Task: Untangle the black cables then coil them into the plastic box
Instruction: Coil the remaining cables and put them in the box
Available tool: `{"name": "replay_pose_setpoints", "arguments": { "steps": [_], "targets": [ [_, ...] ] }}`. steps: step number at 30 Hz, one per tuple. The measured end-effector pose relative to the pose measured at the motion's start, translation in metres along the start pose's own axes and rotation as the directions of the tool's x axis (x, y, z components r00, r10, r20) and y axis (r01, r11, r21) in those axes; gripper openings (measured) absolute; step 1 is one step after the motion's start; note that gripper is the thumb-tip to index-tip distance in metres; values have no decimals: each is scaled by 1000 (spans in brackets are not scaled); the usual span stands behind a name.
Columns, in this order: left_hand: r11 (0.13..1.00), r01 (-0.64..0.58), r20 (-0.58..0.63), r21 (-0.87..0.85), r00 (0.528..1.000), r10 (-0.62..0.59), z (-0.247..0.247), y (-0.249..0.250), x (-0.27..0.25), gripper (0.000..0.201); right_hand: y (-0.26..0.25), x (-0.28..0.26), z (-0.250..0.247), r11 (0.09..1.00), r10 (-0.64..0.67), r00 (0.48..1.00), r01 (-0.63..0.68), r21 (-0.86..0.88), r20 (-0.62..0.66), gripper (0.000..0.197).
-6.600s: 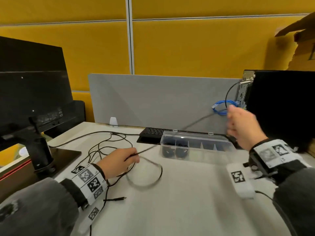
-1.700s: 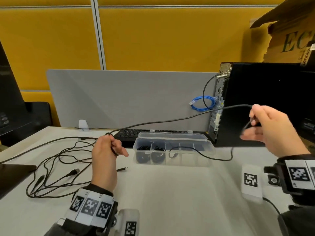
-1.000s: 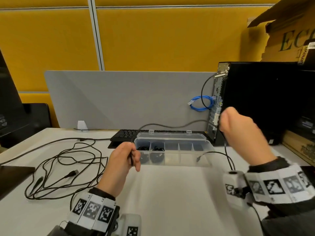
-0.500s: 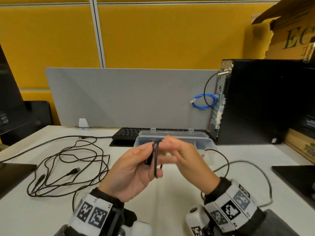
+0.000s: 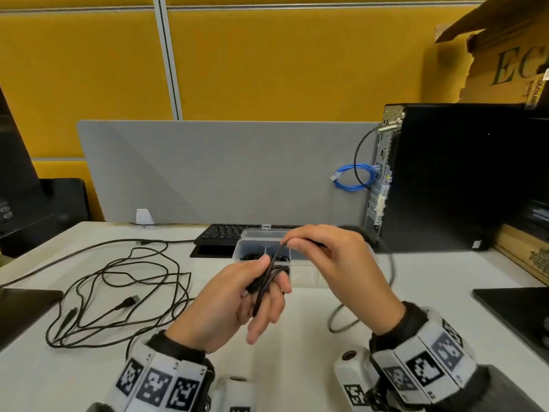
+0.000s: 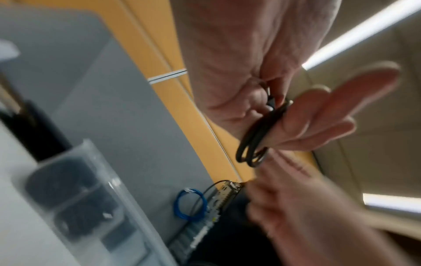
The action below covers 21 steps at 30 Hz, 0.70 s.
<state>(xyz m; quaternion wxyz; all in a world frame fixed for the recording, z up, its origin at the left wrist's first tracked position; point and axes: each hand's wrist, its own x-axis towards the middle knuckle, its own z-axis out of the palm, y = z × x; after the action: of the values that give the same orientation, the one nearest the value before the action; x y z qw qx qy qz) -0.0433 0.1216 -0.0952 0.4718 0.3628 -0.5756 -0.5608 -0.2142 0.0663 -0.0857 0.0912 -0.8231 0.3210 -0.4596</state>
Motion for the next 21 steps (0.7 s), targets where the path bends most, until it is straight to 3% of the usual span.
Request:
{"name": "replay_pose_setpoints", "arguments": {
  "steps": [2,4,6,7,8,12,15,18,21],
  "targets": [
    [977,-7,-22,-212,1000,3,4,1,0,44,7,-4,7,995,88,980,-77,-66,178,31],
    [929,-122,-126,-350,989,83,5,0,4,40,5,-11,19,987,150,878,-103,-127,455,31],
    [906,-247,-237,-343,956,171,0,-7,11,38,-4,-16,31,990,139,737,-103,-93,661,31],
    [903,-292,-291,-316,936,201,-3,-9,13,38,-7,-17,32,991,130,694,-112,-73,708,31],
    [902,-326,-343,-282,913,222,-6,-11,14,37,-9,-15,29,991,124,683,-118,-59,720,30],
    [875,-409,-483,-261,840,248,-9,-10,18,33,-3,-2,-3,989,149,740,-124,-85,656,26],
    [762,-480,-590,-434,791,162,-23,-4,14,29,12,5,-37,974,224,792,-197,-109,568,27],
    [755,-469,-647,-459,759,78,-43,1,8,30,35,10,-70,930,362,862,-305,-206,355,35],
    [761,-474,-691,-442,721,47,-52,-2,9,32,54,4,-102,855,406,914,-380,-352,-1,40]
  ]
}}
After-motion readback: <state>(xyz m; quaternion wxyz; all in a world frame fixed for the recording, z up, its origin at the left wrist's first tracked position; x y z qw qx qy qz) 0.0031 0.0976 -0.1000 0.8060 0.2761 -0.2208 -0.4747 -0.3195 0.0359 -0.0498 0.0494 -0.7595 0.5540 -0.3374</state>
